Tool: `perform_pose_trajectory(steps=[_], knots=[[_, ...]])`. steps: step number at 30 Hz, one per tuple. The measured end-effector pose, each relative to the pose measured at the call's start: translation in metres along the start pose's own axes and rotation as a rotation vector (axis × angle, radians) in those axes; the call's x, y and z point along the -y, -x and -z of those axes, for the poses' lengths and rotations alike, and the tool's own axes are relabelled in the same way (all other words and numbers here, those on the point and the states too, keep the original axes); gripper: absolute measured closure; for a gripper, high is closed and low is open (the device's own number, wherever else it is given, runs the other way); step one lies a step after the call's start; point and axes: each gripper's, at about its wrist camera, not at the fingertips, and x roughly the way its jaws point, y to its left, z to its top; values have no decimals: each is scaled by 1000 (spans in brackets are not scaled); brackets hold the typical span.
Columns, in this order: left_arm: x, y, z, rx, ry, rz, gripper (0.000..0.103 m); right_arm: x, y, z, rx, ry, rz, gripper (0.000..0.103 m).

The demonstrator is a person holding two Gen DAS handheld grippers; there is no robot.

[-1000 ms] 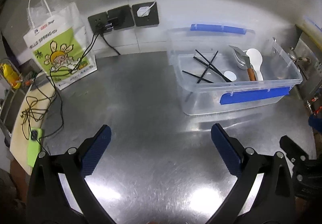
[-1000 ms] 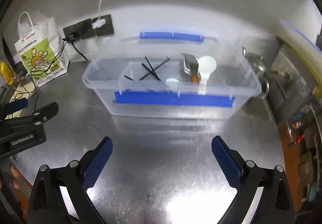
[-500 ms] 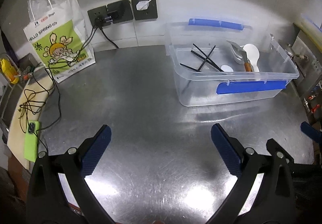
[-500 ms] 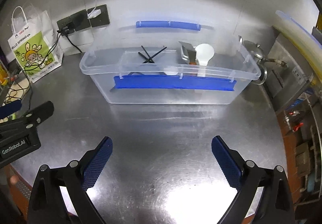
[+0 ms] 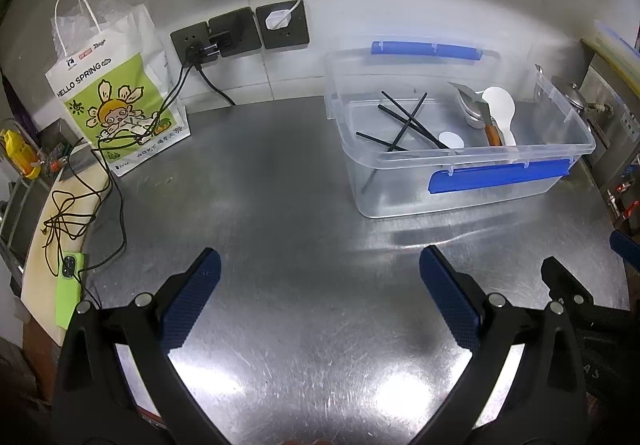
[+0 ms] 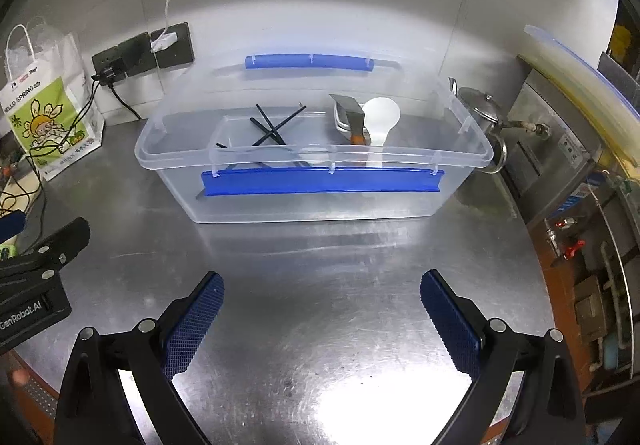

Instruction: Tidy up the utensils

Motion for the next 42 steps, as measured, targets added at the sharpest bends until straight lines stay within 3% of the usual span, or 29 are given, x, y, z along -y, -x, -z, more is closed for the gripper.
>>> perform_pose_trajectory(steps=[42], knots=[[9,-12,-5,-29,-31,-5,7,-5,1,-12,4,32,18,5]])
